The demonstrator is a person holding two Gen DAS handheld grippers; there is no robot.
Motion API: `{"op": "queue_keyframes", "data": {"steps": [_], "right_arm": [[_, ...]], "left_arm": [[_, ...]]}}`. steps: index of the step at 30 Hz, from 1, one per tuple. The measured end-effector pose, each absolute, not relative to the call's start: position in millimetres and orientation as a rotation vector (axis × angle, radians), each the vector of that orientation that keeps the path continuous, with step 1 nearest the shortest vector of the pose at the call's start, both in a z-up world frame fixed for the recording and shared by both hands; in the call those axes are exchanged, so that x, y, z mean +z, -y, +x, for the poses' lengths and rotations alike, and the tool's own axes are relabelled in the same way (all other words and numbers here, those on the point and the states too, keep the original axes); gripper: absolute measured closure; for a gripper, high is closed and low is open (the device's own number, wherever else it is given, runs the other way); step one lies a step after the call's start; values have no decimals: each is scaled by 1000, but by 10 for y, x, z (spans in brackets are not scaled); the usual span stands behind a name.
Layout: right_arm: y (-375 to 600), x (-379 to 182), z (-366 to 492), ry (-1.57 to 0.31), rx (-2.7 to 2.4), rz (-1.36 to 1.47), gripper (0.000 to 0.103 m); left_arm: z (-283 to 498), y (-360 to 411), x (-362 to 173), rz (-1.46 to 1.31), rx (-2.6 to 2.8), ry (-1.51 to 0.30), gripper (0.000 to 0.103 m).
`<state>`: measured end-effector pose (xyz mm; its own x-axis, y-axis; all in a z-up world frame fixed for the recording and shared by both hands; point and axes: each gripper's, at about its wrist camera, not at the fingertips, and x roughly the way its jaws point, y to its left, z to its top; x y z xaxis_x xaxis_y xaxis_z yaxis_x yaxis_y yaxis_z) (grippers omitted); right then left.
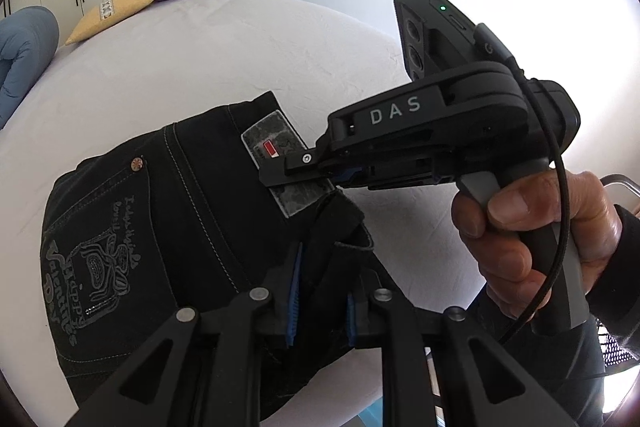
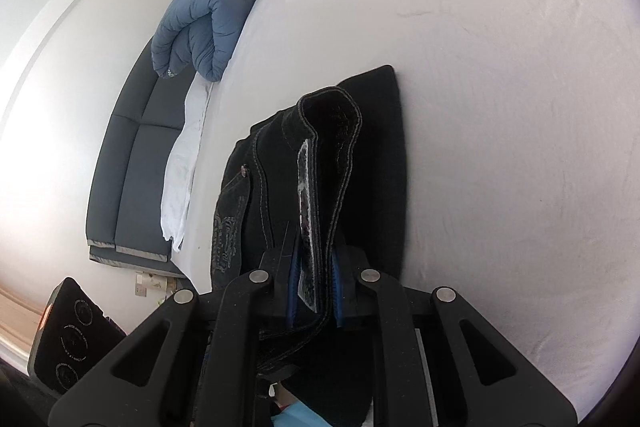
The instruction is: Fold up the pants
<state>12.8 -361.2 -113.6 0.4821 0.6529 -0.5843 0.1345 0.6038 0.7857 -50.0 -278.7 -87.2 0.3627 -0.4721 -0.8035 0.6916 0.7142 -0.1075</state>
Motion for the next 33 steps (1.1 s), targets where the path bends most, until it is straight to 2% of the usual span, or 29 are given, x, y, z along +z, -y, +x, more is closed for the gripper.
{"op": "queue_keyframes", "data": {"steps": [4, 6, 8, 10, 11, 15, 18, 19, 20, 23, 25, 27, 28, 30, 33], "right_arm": [[3699, -1379, 105, -1035, 365, 921, 91], [3748, -1446, 60, -1010, 387, 948, 91], [3796, -1474, 32, -1007, 408, 987, 88], [3872, -1446, -15, -1030, 390, 1027, 85], [3923, -1428, -54, -1032, 366, 1037, 84], [4138, -1161, -308, -975, 220, 982, 83], [4099, -850, -430, -889, 311, 994, 83], [4001, -753, -413, -879, 360, 979, 83], [3897, -681, -397, -879, 409, 961, 83], [3467, -619, -262, -939, 508, 885, 83], [3257, -750, -249, -1015, 534, 847, 83], [3140, -987, -297, -1119, 467, 768, 83], [3134, -1110, -344, -1158, 428, 740, 84], [3250, -1270, -487, -1105, 449, 803, 90], [3353, -1352, -604, -1089, 428, 844, 102]], "left_arm": [[-477, 2867, -1041, 262, -788, -956, 72], [-473, 2828, -1044, 212, -820, -958, 58], [-497, 2720, -978, 140, -853, -970, 31], [-553, 2534, -853, 86, -846, -938, 20], [-571, 2410, -783, 55, -838, -929, 18], [-491, 1973, -606, -25, -760, -928, 18], [-256, 1735, -565, -57, -696, -953, 18], [-169, 1666, -571, -59, -679, -960, 22], [-121, 1605, -593, -46, -661, -964, 34], [76, 1566, -720, -14, -654, -1013, 48], [153, 1509, -831, -7, -641, -1045, 57], [200, 1528, -1011, 0, -634, -1104, 57], [201, 1548, -1078, 2, -637, -1116, 57], [193, 1549, -1191, -9, -642, -1128, 57], [185, 1506, -1207, -46, -646, -1122, 57]]}}
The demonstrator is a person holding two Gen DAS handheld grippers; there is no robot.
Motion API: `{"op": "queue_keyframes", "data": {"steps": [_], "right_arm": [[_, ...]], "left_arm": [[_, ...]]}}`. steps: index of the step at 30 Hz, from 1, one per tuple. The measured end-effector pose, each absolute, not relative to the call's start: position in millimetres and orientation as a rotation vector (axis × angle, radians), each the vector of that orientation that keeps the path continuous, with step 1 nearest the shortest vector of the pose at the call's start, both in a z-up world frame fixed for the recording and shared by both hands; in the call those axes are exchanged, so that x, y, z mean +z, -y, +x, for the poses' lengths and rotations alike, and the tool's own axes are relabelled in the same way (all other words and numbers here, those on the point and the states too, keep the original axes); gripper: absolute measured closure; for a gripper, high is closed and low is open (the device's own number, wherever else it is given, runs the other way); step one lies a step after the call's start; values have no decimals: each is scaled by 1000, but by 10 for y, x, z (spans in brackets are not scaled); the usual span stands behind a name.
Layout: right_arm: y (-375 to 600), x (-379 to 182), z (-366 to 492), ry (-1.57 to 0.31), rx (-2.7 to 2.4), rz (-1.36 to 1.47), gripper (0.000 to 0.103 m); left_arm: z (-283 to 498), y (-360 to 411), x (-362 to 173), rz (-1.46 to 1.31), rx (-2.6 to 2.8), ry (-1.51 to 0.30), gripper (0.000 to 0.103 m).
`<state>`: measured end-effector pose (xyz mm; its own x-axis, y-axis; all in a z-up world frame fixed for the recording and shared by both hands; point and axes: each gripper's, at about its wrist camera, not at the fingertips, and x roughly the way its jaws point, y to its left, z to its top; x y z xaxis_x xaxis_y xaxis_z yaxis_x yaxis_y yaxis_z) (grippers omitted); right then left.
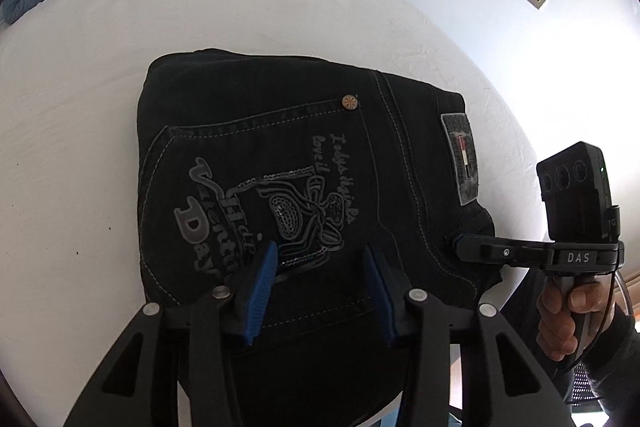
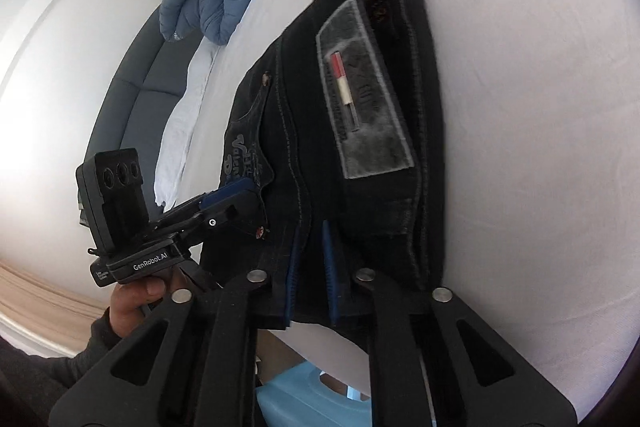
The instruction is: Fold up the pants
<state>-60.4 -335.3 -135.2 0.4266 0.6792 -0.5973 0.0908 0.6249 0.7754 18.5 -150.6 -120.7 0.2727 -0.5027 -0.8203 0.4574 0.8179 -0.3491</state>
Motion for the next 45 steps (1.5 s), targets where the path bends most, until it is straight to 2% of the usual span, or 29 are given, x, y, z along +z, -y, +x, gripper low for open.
{"op": "queue_keyframes", "data": {"steps": [2, 6, 10, 14, 25, 27, 29, 34, 38, 41, 45], "right_arm": [[3358, -1341, -647, -1088, 422, 845, 103], [3396, -1373, -674, -1097, 403, 841, 103], [3406, -1418, -676, -1090, 382, 884, 103], [3474, -1387, -774, -1091, 363, 884, 103], [3432, -1167, -875, -1090, 321, 855, 103], [3461, -1157, -922, -1085, 325, 861, 103], [3482, -1145, -973, -1077, 332, 870, 103], [3597, -1153, -1123, -1056, 319, 896, 103], [3680, -1133, -1277, -1055, 304, 895, 103], [3725, -992, -1363, -1036, 271, 846, 97], [3824, -807, -1331, -1018, 214, 784, 96]], "left_arm": [[213, 1444, -1107, -72, -644, -1095, 63], [493, 1301, -1024, -64, -585, -1064, 63], [779, 1337, -1228, -24, -550, -1120, 64], [683, 1519, -1288, 98, -497, -1103, 64], [662, 1649, -1202, 116, -475, -1111, 64], [610, 1632, -1188, 126, -475, -1109, 62], [563, 1638, -1169, 126, -486, -1109, 52], [452, 1673, -1138, 157, -491, -1099, 39], [375, 1713, -1127, 176, -480, -1088, 37], [341, 1680, -1122, 166, -476, -1089, 36], [336, 1660, -1107, 154, -471, -1094, 36]]}}
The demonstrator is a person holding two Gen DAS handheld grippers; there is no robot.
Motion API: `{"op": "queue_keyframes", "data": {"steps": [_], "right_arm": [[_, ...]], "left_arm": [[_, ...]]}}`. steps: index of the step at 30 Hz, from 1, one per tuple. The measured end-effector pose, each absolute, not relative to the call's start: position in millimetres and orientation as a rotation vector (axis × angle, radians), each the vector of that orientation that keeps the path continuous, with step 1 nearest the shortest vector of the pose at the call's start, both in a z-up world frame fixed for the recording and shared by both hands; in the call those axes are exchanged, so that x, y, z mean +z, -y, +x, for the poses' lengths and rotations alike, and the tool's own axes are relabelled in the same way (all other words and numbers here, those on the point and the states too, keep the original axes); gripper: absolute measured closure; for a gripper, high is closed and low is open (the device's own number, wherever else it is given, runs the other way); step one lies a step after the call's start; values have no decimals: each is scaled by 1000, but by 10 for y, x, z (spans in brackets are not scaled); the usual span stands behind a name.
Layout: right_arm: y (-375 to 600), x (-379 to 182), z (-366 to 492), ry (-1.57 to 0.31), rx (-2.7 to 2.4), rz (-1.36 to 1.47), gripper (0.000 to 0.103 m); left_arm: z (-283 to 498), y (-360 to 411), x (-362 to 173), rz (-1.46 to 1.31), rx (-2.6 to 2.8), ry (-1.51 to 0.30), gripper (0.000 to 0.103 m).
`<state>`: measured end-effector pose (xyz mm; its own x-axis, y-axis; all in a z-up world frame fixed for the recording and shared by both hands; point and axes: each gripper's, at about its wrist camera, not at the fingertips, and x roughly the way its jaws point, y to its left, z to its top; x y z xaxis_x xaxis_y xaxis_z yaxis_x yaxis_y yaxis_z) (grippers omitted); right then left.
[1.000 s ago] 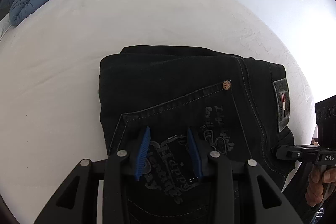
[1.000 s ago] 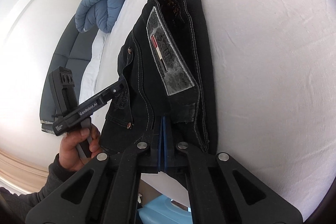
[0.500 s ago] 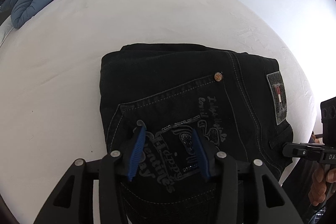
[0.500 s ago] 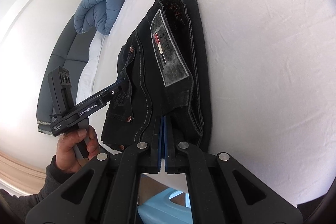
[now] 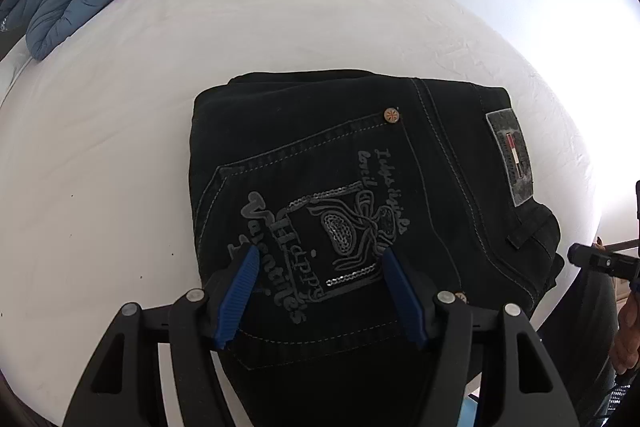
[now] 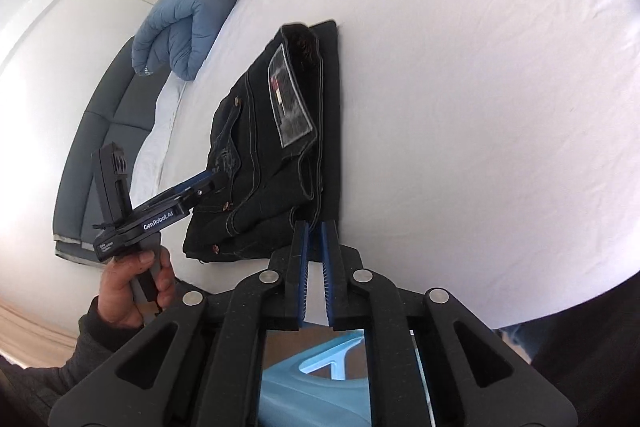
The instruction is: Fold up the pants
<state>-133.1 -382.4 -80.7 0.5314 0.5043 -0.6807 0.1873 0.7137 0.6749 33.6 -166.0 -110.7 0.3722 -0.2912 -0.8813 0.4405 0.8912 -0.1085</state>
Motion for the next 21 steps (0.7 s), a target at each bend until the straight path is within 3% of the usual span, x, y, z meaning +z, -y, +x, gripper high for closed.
{"op": "queue_keyframes", "data": {"steps": [4, 5, 7, 8, 9, 13, 21], "right_arm": [[3859, -595, -1219, -960, 208, 731, 94], [3859, -563, -1190, -949, 211, 726, 87], [3856, -517, -1116, -931, 216, 736, 58], [3856, -502, -1094, -922, 212, 750, 27], [3867, -485, -1065, -900, 207, 766, 17], [3876, -540, -877, -919, 231, 798, 17], [3887, -843, -431, -1019, 259, 831, 19]], "left_arm": [[300, 1562, -1029, 107, -464, -1089, 35], [284, 1510, -1001, 86, -459, -1086, 31], [263, 1435, -971, 45, -449, -1082, 23], [251, 1365, -945, 19, -445, -1077, 21], [242, 1284, -919, -11, -441, -1070, 21], [270, 973, -921, -94, -411, -1074, 10], [546, 819, -1143, -141, -482, -1183, 10]]}}
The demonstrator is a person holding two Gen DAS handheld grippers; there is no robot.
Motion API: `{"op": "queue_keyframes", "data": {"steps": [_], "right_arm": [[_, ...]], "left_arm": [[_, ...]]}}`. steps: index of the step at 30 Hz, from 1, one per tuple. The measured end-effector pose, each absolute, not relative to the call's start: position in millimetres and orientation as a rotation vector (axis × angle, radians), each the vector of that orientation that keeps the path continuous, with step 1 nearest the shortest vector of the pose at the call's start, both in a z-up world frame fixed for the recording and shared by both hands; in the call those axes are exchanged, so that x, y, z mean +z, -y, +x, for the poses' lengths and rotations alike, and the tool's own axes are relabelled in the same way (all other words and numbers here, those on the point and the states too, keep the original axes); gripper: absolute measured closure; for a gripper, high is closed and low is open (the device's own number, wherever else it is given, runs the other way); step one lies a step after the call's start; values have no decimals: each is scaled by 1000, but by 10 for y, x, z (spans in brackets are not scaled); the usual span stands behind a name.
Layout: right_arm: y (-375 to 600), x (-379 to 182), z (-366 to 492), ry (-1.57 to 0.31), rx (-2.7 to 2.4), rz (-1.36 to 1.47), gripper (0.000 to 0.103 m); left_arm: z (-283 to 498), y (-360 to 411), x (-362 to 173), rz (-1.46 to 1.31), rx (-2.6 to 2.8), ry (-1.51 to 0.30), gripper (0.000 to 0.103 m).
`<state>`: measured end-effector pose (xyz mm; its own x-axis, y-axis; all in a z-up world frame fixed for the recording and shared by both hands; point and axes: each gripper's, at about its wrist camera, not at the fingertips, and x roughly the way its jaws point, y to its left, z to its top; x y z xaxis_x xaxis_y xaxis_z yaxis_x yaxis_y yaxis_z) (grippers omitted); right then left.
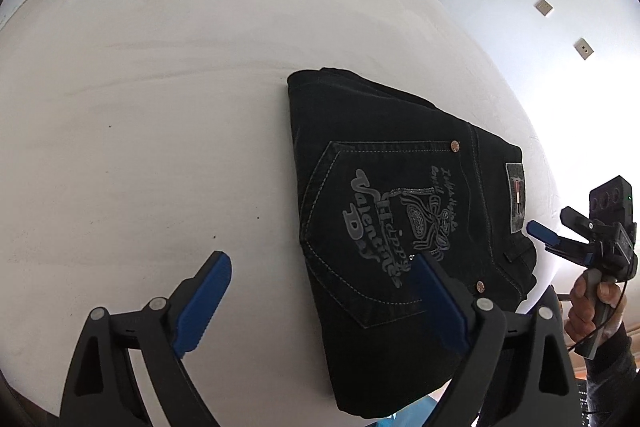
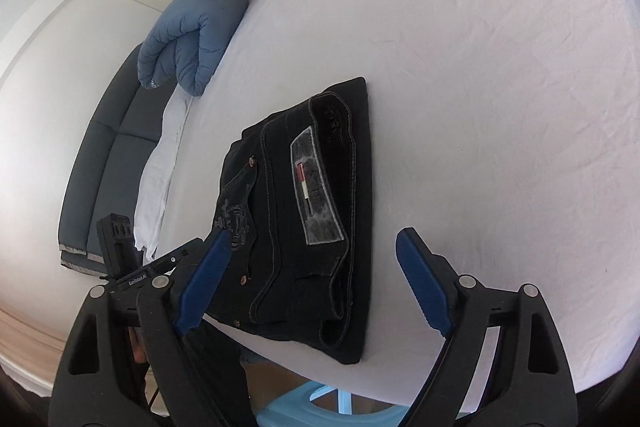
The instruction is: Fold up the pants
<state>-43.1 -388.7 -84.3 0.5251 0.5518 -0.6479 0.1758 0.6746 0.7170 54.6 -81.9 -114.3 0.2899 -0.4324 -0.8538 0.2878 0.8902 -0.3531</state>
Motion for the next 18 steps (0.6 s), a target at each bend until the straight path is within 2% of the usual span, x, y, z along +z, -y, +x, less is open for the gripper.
{"op": "queue_keyframes", "data": {"steps": [4, 5, 7, 11, 13, 15, 16, 18], "right_arm": [[3836, -1030, -160, -1102, 244, 801, 25], [3826, -1099, -111, -1125, 226, 797, 30], [3834, -1124, -24, -1117, 232, 820, 33], [3764, -1168, 138, -1163, 233, 808, 52], [3692, -1194, 203, -1187, 239, 779, 56], [3630, -1194, 229, -1194, 241, 762, 56], [3618, -1196, 240, -1196, 239, 758, 57], [3579, -1193, 241, -1200, 232, 751, 64]], "left_arm": [[669, 911, -1310, -162, -512, -1248, 10], [689, 954, -1357, -155, -512, -1268, 9], [694, 1038, -1390, -120, -518, -1271, 1], [714, 1180, -1403, -100, -545, -1270, 0], [733, 1220, -1411, -120, -569, -1263, 1], [764, 1249, -1412, -137, -569, -1262, 15], [777, 1261, -1410, -137, -562, -1260, 30], [801, 1259, -1400, -160, -562, -1262, 40]]}}
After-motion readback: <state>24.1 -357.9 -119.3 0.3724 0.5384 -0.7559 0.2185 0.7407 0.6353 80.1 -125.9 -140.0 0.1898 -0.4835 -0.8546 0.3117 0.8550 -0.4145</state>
